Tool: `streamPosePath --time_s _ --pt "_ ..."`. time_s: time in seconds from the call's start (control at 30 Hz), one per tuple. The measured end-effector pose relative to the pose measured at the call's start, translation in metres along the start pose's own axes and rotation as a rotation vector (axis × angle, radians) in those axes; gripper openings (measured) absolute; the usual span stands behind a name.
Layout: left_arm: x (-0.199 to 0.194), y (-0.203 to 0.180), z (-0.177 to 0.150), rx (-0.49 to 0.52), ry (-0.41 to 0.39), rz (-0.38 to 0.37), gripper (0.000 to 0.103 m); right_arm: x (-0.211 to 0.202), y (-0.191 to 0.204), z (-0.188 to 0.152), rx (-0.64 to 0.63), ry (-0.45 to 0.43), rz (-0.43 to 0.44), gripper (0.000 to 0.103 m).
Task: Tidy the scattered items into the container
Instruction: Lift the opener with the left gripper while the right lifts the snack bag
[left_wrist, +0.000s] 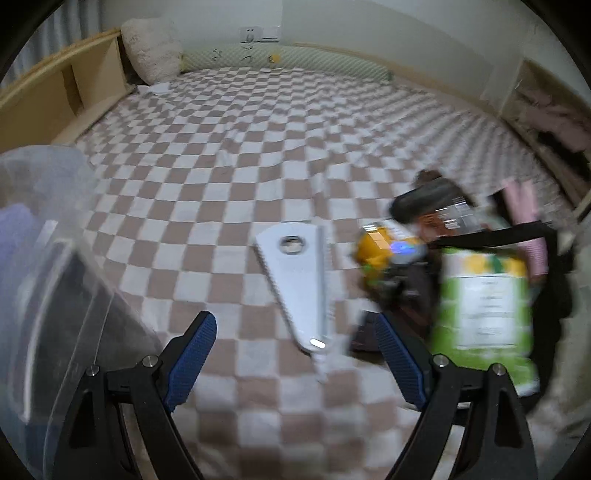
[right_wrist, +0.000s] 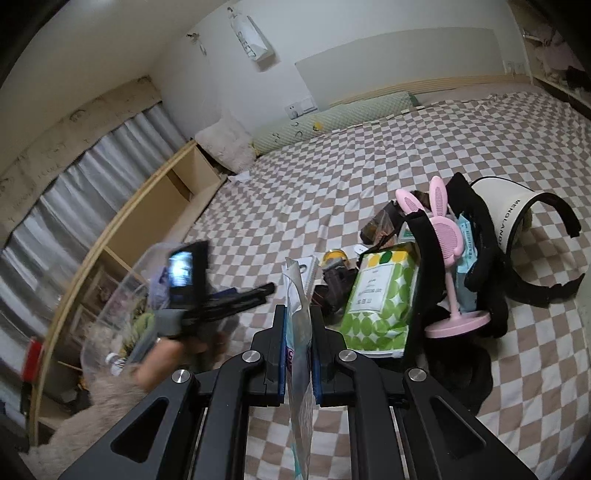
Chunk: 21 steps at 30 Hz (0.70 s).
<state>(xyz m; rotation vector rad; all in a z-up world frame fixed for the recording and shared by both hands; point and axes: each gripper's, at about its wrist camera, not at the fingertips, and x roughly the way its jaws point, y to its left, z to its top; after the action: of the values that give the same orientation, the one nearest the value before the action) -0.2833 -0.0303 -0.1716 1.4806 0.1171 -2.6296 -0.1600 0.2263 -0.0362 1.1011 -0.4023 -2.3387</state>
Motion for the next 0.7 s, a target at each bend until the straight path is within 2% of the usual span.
streamPosePath --time_s 0.17,0.3,0.53,0.6,0.63,0.7 --pt "0.053 -0.005 0.005 -0.029 0.087 0.005 0.088 0.005 -0.004 0.003 0.002 0.007 0.026 0.011" --pt "0.076 -0.013 0.017 -0.019 0.068 0.071 0.088 0.018 -0.013 0.001 0.047 0.049 0.063 0.011" --pt "0.107 -0.013 0.028 -0.071 0.078 0.067 0.089 0.031 -0.018 -0.001 0.035 0.084 0.054 0.011" --pt "0.110 -0.013 0.030 -0.082 0.087 0.053 0.085 0.032 -0.020 -0.001 0.033 0.090 0.049 0.011" --pt "0.112 -0.013 0.030 -0.092 0.099 0.029 0.073 0.033 -0.021 -0.001 0.033 0.093 0.046 0.011" --pt "0.114 -0.013 0.030 -0.099 0.108 0.021 0.071 0.035 -0.023 -0.001 0.035 0.100 0.043 0.011"
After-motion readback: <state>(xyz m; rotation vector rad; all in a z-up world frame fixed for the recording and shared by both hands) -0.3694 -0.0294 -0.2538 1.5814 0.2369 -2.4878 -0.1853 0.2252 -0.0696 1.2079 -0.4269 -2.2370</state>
